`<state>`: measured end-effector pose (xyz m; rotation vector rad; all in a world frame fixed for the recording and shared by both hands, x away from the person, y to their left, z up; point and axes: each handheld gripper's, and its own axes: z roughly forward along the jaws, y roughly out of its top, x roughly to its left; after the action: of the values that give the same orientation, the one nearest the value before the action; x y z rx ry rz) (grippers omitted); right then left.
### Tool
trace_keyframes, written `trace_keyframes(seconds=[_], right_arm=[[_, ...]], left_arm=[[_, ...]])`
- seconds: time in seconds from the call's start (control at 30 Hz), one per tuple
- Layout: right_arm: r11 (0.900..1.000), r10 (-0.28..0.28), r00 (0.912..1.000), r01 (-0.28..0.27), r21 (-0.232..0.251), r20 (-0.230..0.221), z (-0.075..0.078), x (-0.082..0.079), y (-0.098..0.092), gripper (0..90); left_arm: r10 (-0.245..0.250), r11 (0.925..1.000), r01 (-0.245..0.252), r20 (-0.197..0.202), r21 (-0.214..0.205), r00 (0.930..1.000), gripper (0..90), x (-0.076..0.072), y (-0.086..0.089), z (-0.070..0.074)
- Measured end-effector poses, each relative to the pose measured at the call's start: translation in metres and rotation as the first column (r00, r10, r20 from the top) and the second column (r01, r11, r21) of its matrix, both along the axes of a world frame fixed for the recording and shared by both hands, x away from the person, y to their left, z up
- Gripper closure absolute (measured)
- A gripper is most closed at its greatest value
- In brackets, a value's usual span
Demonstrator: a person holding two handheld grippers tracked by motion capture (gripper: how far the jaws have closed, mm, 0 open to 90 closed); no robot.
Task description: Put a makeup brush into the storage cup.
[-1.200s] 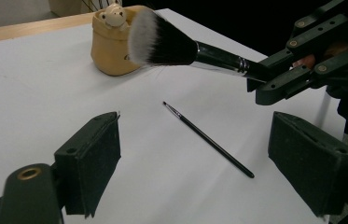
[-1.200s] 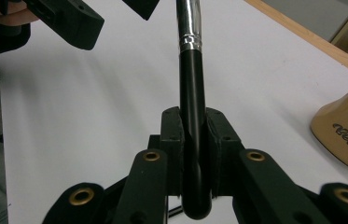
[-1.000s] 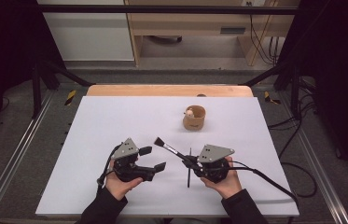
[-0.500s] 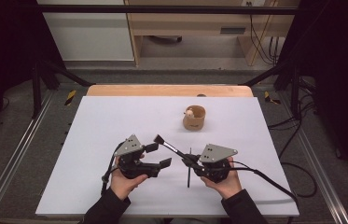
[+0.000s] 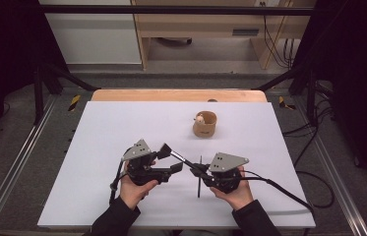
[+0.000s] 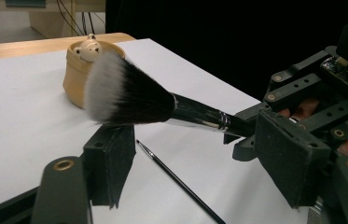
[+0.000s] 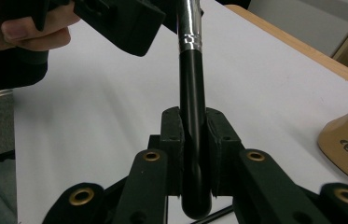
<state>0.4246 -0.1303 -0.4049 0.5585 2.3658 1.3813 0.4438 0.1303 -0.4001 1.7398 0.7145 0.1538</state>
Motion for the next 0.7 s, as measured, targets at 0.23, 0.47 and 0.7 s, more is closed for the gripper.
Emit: trace_keyframes(seconds=[0.23,0.47,0.7], right_arm=[[0.9998,0.018,0.9998,-0.018,0.013,-0.004,-0.0019,-0.0014,0.0025,79.1],[0.9993,0.030,0.9995,-0.030,0.022,-0.008,-0.0037,-0.0015,0.0041,79.1],[0.9992,0.037,0.9993,-0.037,0.018,-0.011,-0.0055,-0.0015,0.0054,79.1]], left_arm=[[-0.009,0.9996,0.008,-0.012,-0.028,0.9999,37.9,0.0013,-0.0017,-0.0018],[-0.010,0.9987,0.009,-0.028,-0.050,0.9996,45.9,0.0027,0.0009,-0.0032],[-0.015,0.9973,0.012,-0.037,-0.072,0.9992,49.9,0.0024,0.0028,-0.0026]])
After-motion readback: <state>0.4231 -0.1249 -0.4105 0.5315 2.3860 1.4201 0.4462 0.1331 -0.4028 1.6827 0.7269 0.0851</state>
